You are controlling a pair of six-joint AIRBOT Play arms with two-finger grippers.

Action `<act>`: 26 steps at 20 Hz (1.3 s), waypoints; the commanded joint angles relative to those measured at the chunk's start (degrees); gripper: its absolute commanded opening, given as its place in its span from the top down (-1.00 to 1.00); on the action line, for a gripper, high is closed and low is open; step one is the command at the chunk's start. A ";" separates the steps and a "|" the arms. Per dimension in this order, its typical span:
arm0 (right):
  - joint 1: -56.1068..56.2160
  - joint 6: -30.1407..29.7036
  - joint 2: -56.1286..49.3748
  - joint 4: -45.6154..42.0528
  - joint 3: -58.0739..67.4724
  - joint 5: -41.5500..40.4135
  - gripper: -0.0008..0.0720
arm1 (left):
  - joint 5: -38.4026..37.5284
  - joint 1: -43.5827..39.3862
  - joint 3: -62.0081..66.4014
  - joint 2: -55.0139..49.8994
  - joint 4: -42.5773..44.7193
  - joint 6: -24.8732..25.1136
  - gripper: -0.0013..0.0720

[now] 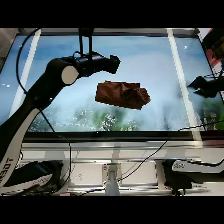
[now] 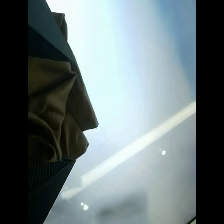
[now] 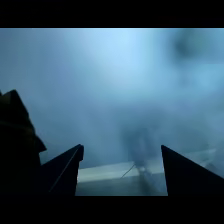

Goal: Fold the clothes and pants, and hang the long-sleeved shirts on hangers.

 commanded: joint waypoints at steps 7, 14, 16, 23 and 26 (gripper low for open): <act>22.29 -12.44 -1.14 15.54 -16.68 -3.45 -0.96 | -3.48 0.24 0.04 1.88 0.39 -2.01 -0.90; 35.67 3.91 -1.20 1.51 -9.38 -12.87 -0.96 | -5.60 0.24 0.04 1.88 0.39 -2.01 -0.90; 34.62 5.90 -1.20 0.68 -6.54 -12.57 -0.96 | -5.60 0.24 0.04 1.88 0.39 -2.01 -0.90; 35.98 -3.26 -1.14 -5.33 -2.58 2.36 -0.96 | -5.57 0.24 0.04 1.88 0.37 -2.01 -0.90; 40.46 4.52 -1.60 -10.71 -2.56 -4.92 -0.96 | -5.60 0.24 0.04 1.88 0.37 -2.01 -0.90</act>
